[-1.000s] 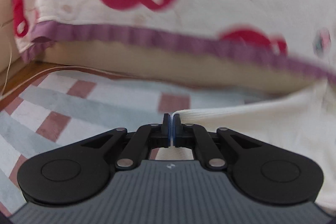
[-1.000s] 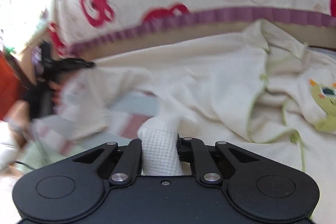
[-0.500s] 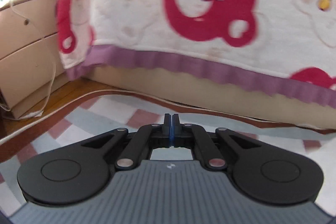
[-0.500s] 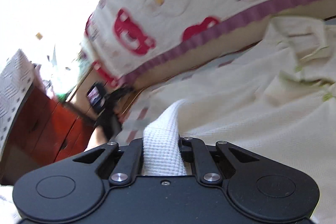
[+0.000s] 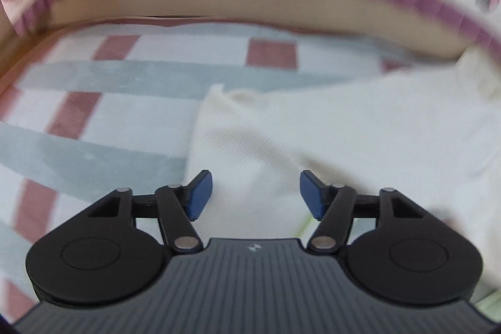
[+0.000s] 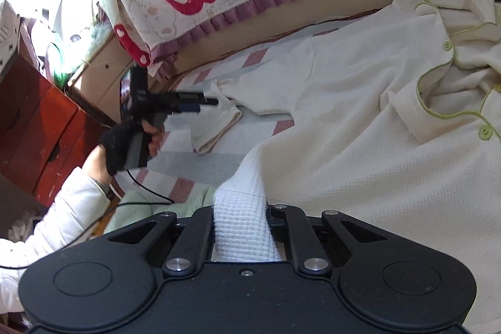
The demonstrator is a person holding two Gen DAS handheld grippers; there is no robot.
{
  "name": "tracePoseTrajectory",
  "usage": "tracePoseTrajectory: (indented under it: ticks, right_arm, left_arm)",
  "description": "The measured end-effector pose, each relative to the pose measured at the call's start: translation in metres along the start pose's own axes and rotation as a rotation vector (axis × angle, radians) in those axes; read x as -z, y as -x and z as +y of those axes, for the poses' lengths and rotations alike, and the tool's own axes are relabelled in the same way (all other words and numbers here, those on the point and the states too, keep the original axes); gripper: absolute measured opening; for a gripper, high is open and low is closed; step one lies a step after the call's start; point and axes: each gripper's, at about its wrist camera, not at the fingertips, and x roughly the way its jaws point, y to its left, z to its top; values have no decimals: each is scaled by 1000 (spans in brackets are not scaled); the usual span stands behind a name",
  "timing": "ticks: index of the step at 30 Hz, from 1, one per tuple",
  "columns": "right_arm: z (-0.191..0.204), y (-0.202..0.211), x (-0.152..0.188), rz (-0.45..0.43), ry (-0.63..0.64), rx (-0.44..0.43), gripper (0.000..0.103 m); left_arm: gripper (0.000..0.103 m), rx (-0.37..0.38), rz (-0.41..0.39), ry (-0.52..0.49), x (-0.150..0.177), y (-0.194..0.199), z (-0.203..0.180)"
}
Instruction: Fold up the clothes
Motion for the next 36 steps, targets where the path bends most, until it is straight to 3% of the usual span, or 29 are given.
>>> tracePoseTrajectory:
  ticks: [4, 5, 8, 11, 14, 16, 18, 20, 23, 26, 29, 36]
  right_arm:
    - [0, 0, 2, 10, 47, 21, 11]
    - [1, -3, 5, 23, 74, 36, 11]
    - [0, -12, 11, 56, 114, 63, 11]
    - [-4, -18, 14, 49, 81, 51, 11]
    - [-4, -20, 13, 47, 85, 57, 11]
    - [-4, -20, 13, 44, 85, 66, 11]
    - [-4, -22, 13, 45, 85, 80, 11]
    - [-5, -24, 15, 45, 86, 89, 11]
    - [-7, -22, 15, 38, 91, 89, 11]
    - [-6, -18, 10, 29, 84, 65, 11]
    - [-1, -12, -6, 18, 74, 6, 11]
    - [-3, -12, -28, 70, 43, -25, 11]
  left_arm:
    - [64, -34, 94, 34, 22, -1, 2]
    - [65, -13, 100, 70, 24, -1, 5]
    - [82, 39, 80, 161, 26, -1, 14]
    - [88, -19, 86, 128, 28, -11, 9]
    - [92, -93, -4, 91, 22, -18, 8]
    - [91, -91, -63, 73, 20, -23, 10]
    - [74, -27, -88, 97, 19, -26, 18]
    - [8, 42, -108, 113, 14, -22, 23]
    - [9, 53, -138, 166, 5, -3, 25]
    - [9, -6, -292, 219, -12, 29, 45]
    - [9, -4, -385, 290, -31, 47, 71]
    - [8, -14, -341, 357, -52, 14, 86]
